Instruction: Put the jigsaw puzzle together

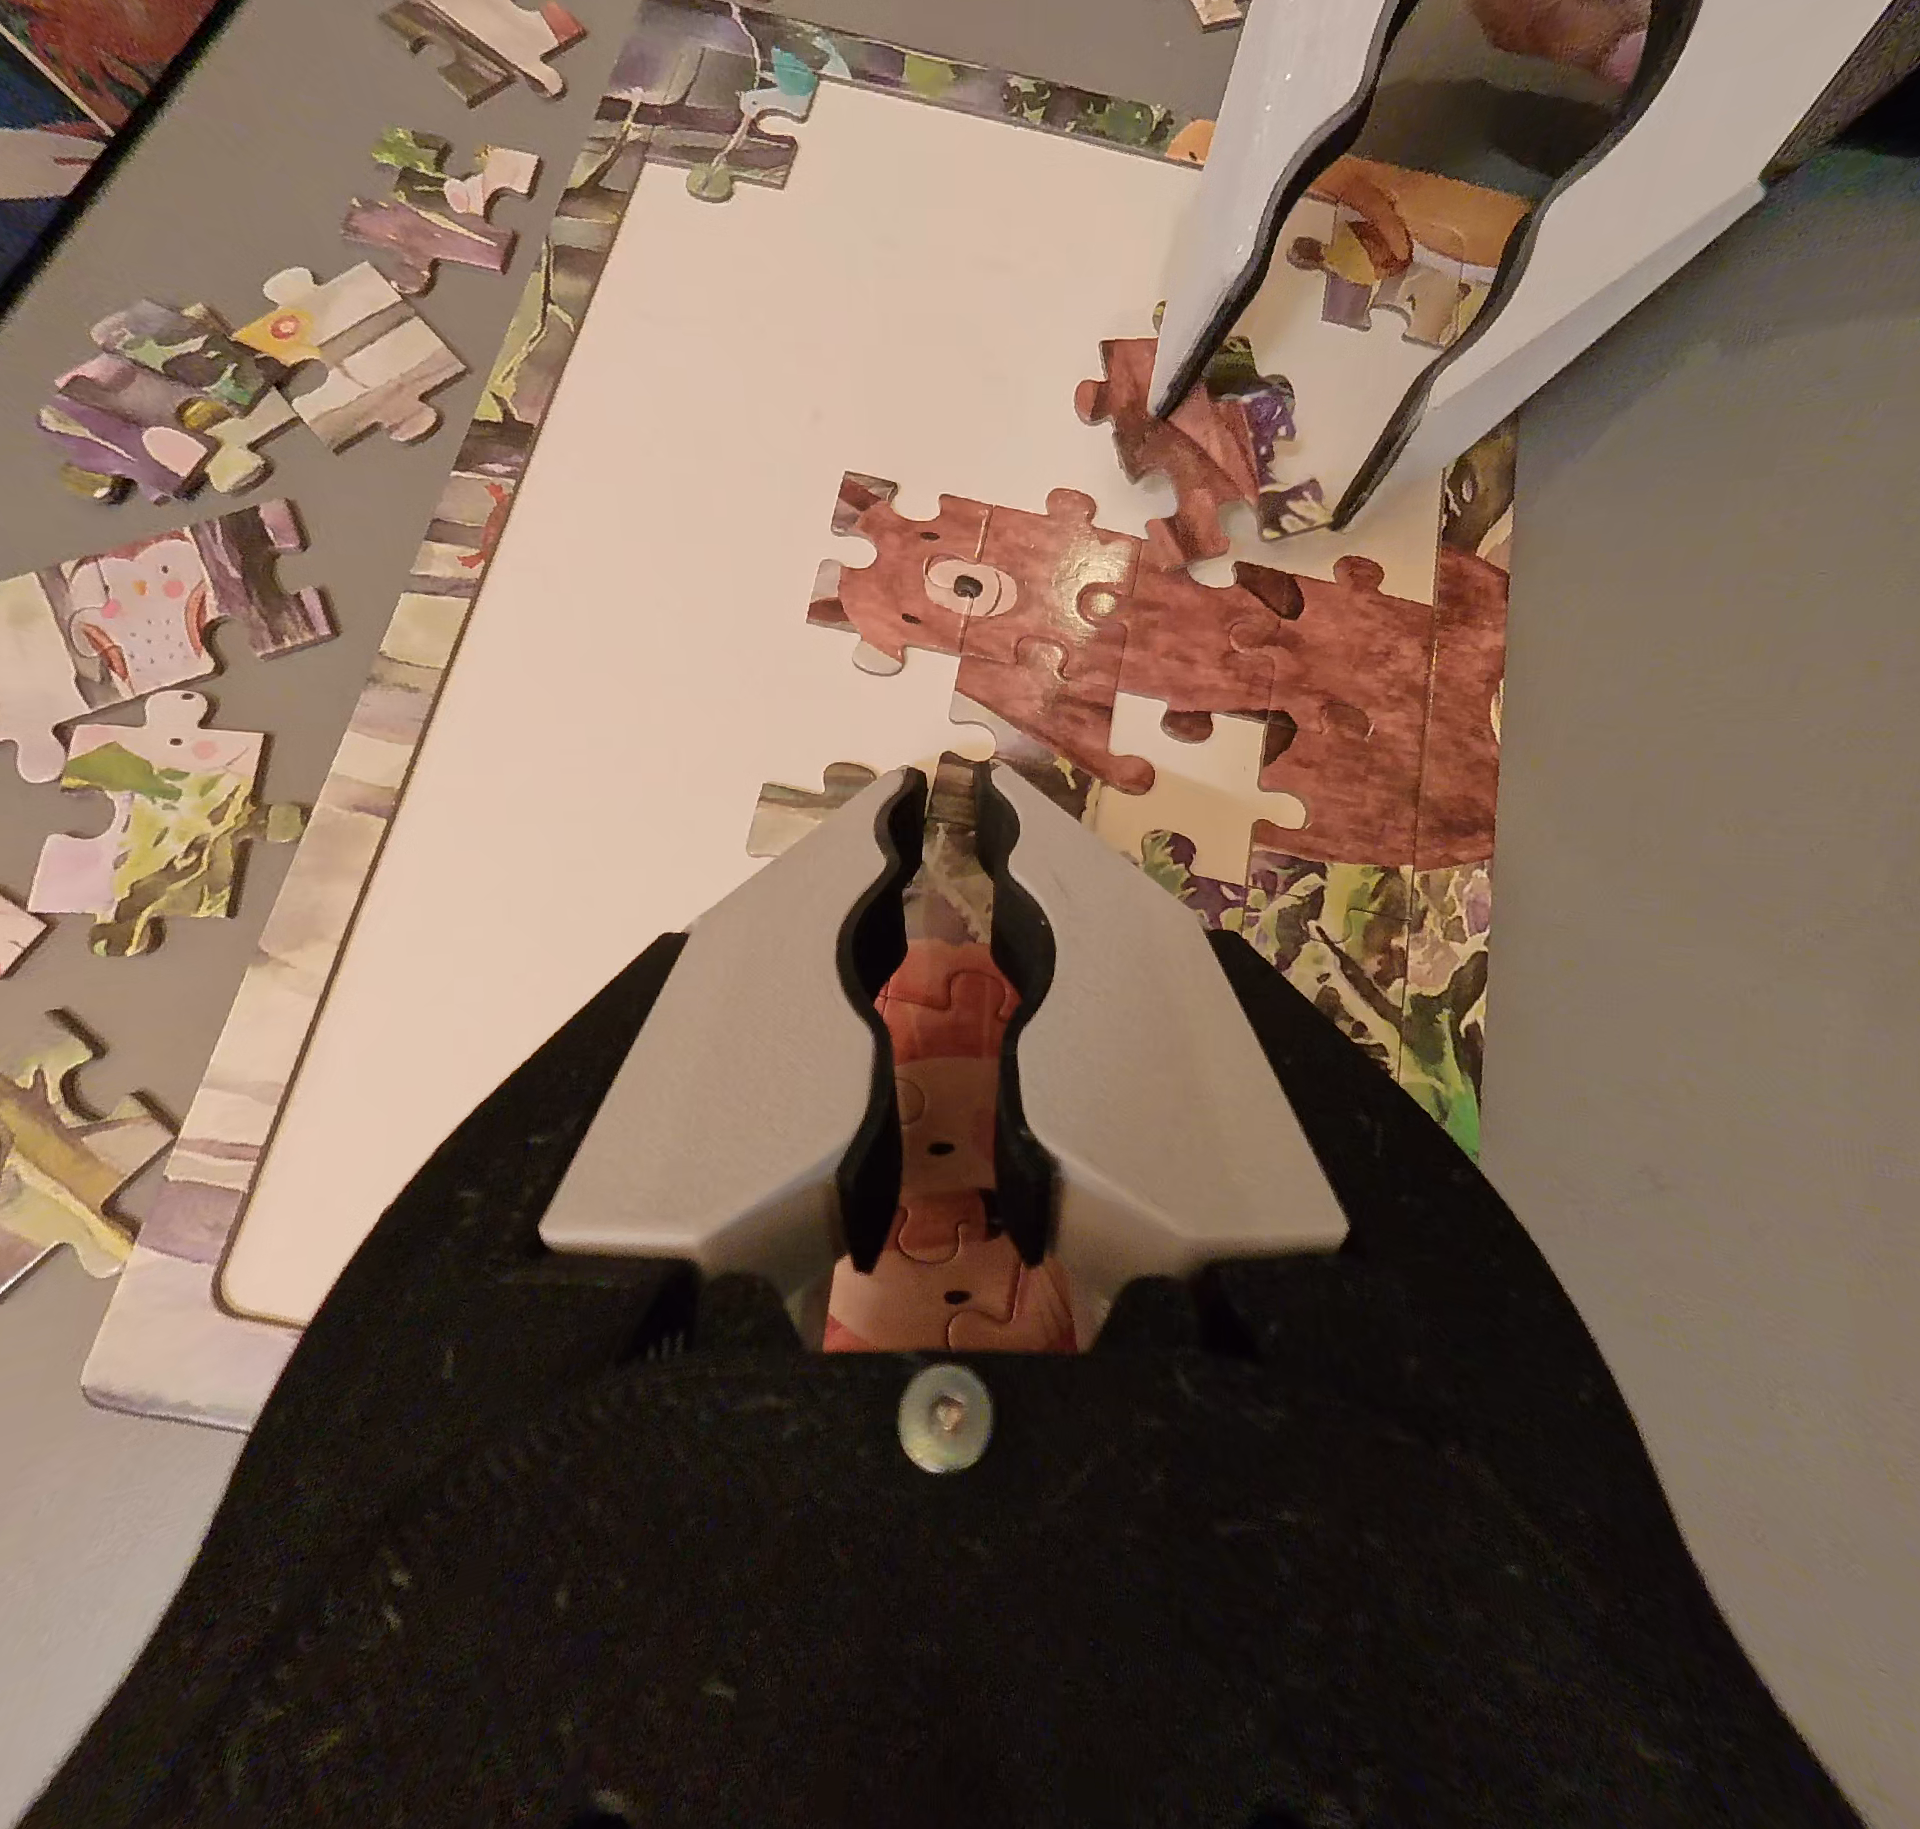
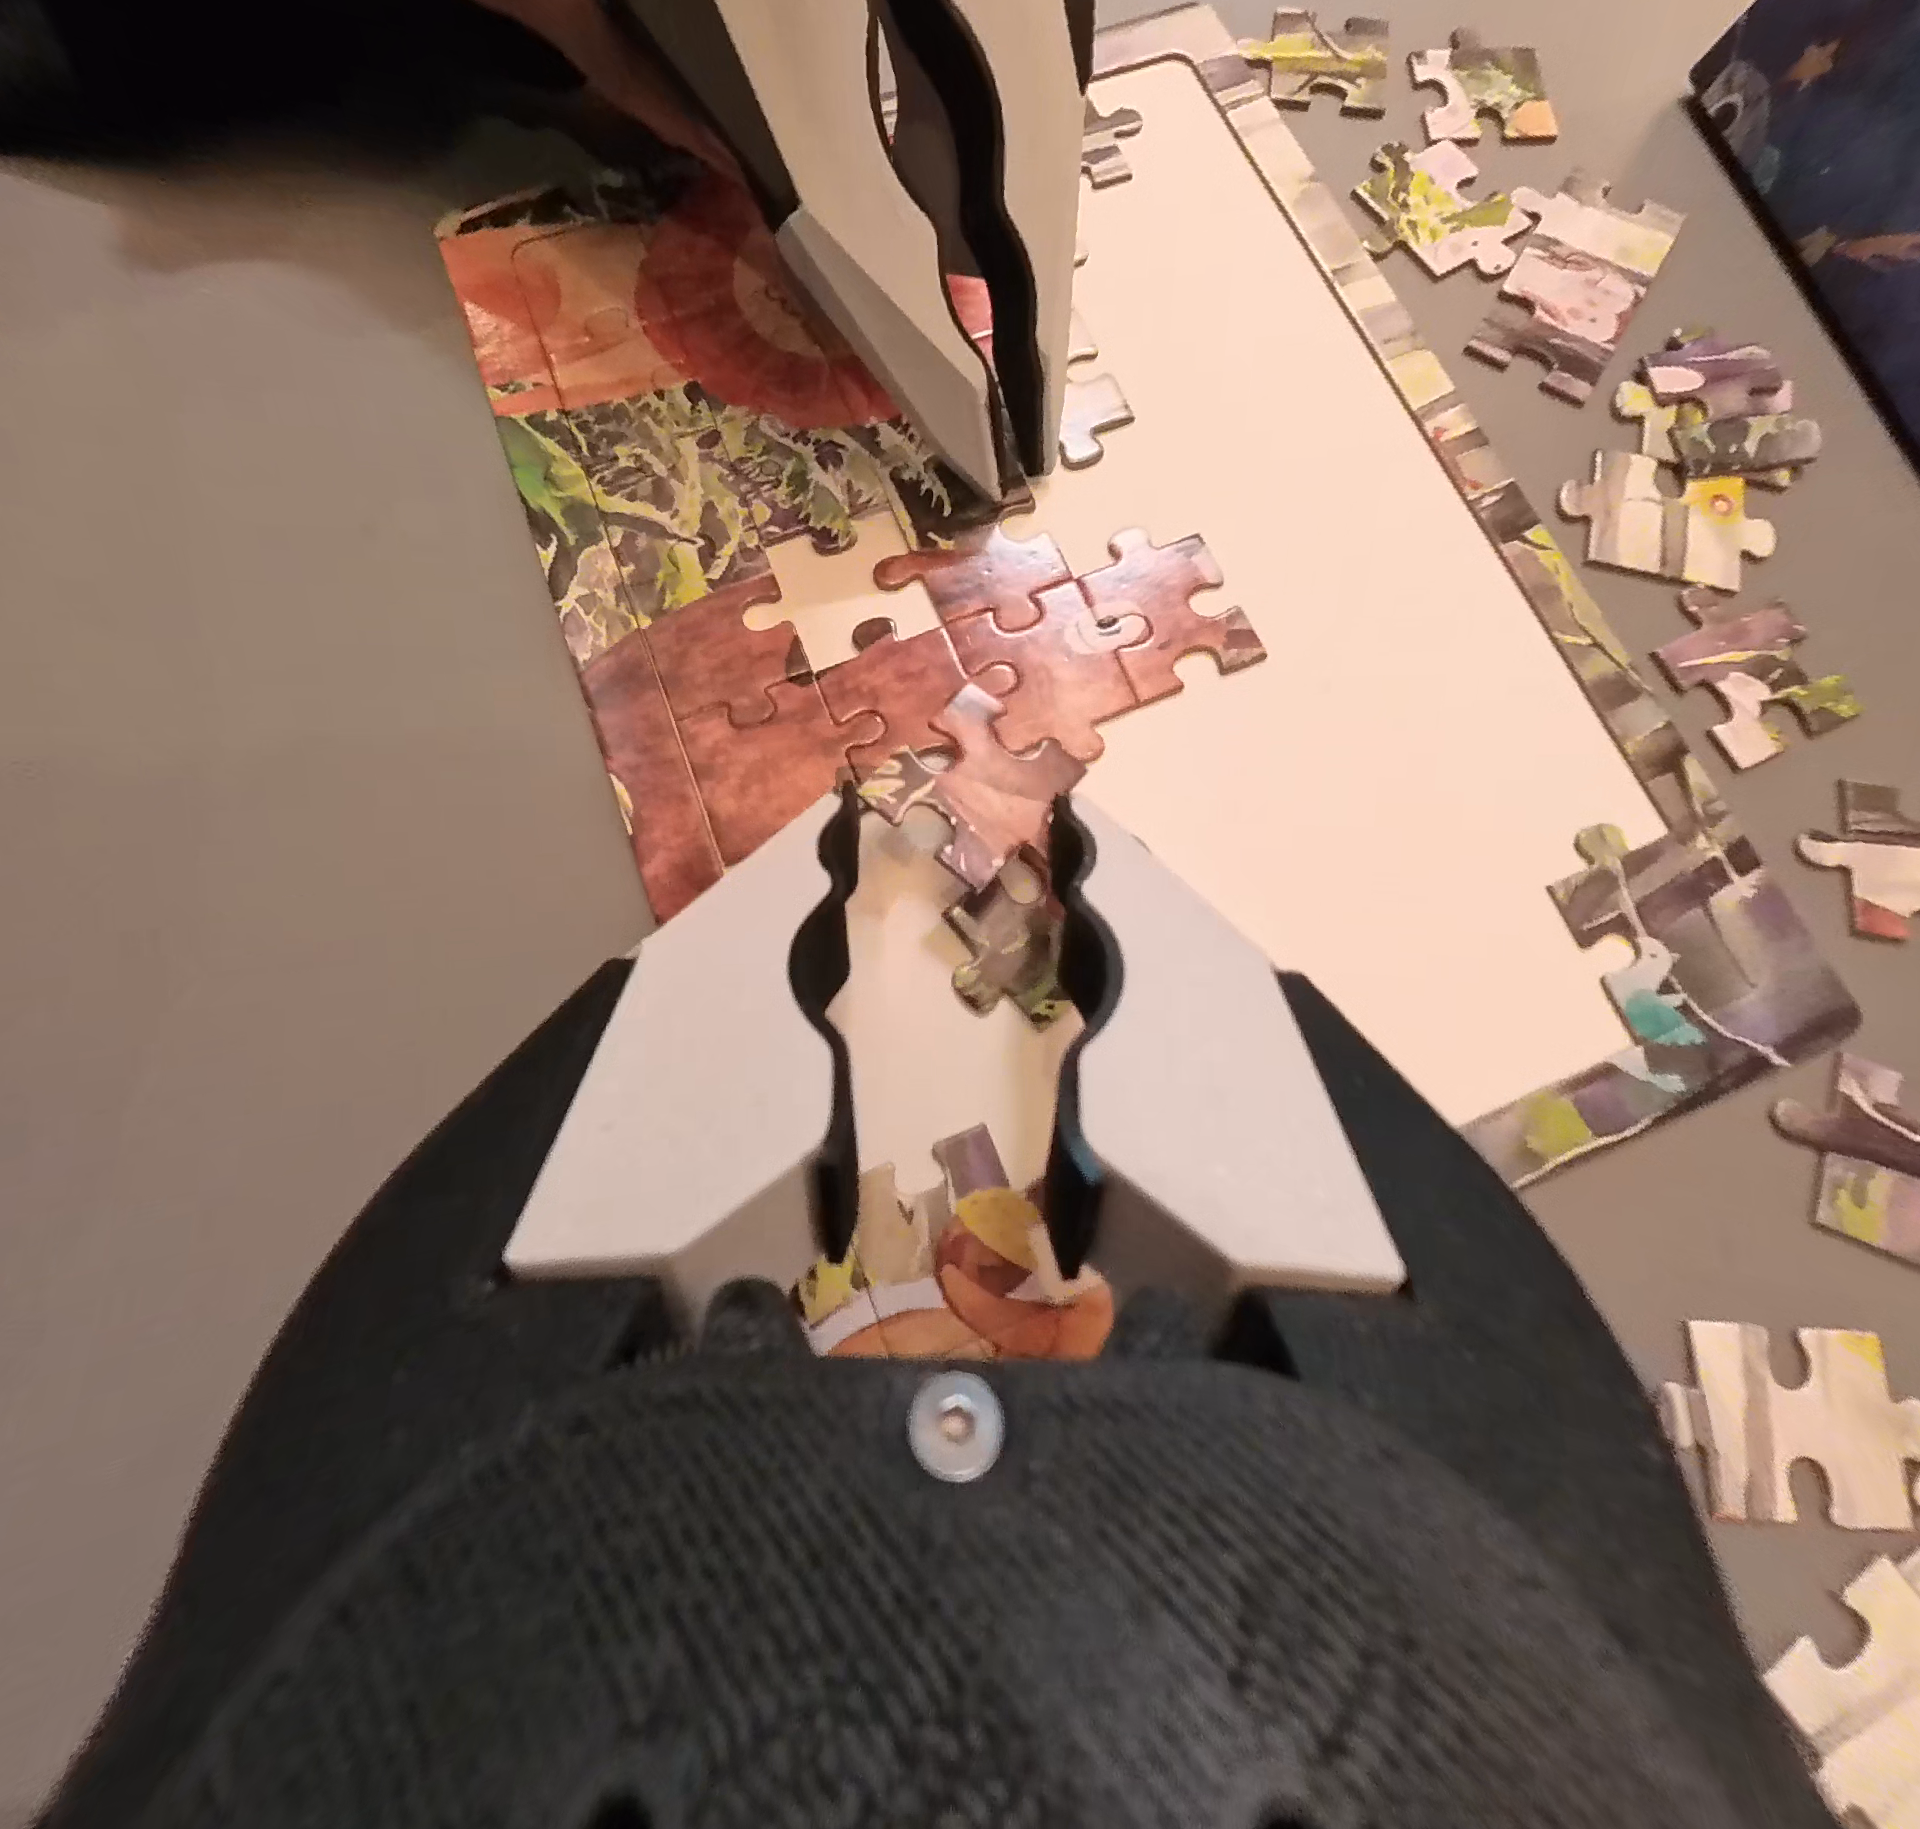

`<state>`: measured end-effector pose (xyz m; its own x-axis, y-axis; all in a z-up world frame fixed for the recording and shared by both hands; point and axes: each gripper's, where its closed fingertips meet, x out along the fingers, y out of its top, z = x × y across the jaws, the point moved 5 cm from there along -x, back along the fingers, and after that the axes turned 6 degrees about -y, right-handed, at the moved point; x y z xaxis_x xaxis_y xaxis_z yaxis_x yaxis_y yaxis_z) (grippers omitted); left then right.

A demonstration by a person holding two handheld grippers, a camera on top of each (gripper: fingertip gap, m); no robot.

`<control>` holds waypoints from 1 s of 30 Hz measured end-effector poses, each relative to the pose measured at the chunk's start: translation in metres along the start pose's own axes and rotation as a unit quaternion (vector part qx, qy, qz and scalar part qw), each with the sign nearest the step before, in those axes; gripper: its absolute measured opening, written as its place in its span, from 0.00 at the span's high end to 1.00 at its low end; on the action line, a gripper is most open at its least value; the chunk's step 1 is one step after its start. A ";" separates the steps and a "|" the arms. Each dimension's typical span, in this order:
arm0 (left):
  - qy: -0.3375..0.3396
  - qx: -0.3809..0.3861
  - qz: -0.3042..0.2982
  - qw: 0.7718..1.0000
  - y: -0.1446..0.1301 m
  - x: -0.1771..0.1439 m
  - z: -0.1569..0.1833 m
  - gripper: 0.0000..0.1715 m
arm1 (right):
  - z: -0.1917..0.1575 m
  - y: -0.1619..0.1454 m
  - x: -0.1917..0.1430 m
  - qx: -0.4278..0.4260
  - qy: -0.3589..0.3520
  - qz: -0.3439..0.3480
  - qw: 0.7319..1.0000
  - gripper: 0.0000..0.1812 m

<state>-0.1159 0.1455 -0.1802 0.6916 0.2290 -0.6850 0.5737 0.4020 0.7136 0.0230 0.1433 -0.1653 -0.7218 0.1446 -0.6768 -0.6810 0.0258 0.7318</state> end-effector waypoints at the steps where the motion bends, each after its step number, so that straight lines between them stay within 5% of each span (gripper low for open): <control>1: 0.000 0.000 0.000 1.000 0.000 0.000 0.000 0.94 | 0.000 0.000 0.000 0.000 -0.001 -0.003 1.000 0.81; 22: -0.001 0.000 0.000 1.000 0.000 0.000 0.000 0.94 | -0.004 -0.006 -0.005 0.000 0.030 -0.019 0.999 0.81; 30: 0.001 0.001 0.000 1.000 0.000 0.000 0.000 0.94 | 0.038 -0.012 -0.045 0.037 -0.072 0.007 0.997 0.81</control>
<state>-0.1159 0.1454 -0.1802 0.6906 0.2304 -0.6855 0.5750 0.4000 0.7137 0.0681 0.1743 -0.1404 -0.7020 0.2866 -0.6520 -0.6564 0.0948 0.7484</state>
